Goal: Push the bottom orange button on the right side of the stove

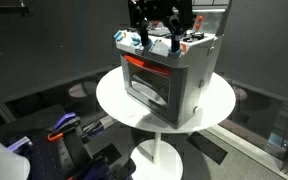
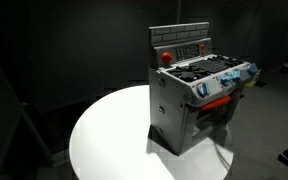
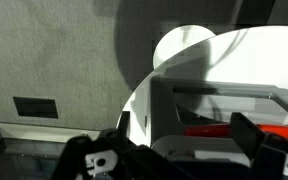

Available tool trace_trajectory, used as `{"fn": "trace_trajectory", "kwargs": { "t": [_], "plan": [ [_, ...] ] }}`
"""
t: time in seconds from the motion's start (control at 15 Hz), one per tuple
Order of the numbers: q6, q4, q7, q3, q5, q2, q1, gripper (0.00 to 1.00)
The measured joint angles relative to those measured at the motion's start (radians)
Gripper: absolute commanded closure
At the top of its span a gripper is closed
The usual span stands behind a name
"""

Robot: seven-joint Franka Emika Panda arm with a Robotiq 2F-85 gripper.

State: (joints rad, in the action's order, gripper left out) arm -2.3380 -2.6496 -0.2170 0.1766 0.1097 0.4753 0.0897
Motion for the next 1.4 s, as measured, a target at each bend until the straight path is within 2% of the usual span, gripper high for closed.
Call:
{"fn": "trace_trajectory", "kwargs": {
  "t": [0.4, 0.8, 1.4],
  "plan": [
    [-0.010, 0.001, 0.000, -0.004, 0.000, -0.001, 0.000, 0.00],
    [-0.120, 0.055, 0.022, -0.039, 0.000, -0.032, 0.000, 0.00],
    [-0.297, 0.234, 0.109, -0.093, 0.000, -0.250, -0.003, 0.00]
  ]
}}
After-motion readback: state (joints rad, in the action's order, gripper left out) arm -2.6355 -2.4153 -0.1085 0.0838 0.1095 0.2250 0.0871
